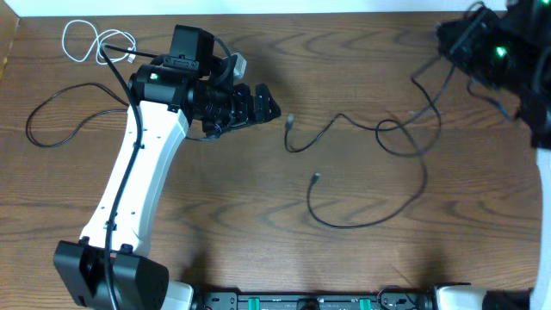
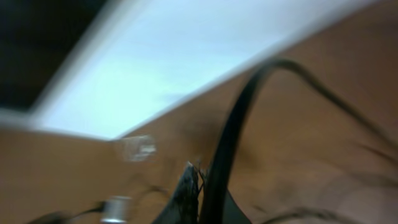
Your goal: Untangle cables
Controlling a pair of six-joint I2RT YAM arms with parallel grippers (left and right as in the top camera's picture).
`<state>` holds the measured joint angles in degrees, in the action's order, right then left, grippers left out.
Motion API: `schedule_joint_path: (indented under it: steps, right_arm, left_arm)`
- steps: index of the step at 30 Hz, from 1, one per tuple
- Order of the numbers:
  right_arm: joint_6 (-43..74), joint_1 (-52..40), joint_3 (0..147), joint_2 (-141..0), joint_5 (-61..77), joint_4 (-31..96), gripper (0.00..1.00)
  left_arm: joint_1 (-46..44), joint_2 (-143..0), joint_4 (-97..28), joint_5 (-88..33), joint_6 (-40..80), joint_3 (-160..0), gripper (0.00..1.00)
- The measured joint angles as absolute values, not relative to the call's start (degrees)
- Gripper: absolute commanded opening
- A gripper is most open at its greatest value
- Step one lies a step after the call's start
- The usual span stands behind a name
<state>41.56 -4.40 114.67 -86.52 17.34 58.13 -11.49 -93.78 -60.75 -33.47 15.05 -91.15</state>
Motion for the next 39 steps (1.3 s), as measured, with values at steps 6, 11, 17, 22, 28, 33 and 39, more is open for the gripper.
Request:
schedule_joint_path:
  steps: [6,11,17,22,28,33,39]
  right_arm:
    - [57.41,0.95,113.1,-89.3,48.14,-1.19,0.02]
    - [65.82,5.41,115.59,-85.38,61.58,-24.18,0.01]
    - [52.82,3.33,116.57,-83.72,66.02,26.72,0.01]
    - [45.78,2.94,114.26,-90.96,53.12,49.25,0.01]
    - [41.06,2.11,113.58,-93.54,46.24,51.05,0.01]
    - [41.19,-0.27,113.62,-93.19,44.88,50.26,0.01]
    - [43.38,-3.51,113.62,-93.19,36.45,50.68,0.01]
  left_arm:
    - [-11.46,-93.78,-60.66,-32.93,15.07,-90.85,0.99]
    - [-11.49,-93.78,-60.64,-32.86,15.05,-90.65,0.99]
    - [-11.49,-93.78,-60.62,-32.88,15.11,-90.48,0.99]
    - [-11.46,-93.78,-60.64,-33.15,15.2,-90.43,0.99]
    - [-11.49,-93.78,-60.55,-33.12,15.2,-90.43,0.99]
    - [-11.46,-93.78,-60.4,-34.7,14.96,-90.43,0.99]
    - [-11.49,-93.78,-57.74,-49.95,5.63,-90.43,0.99]
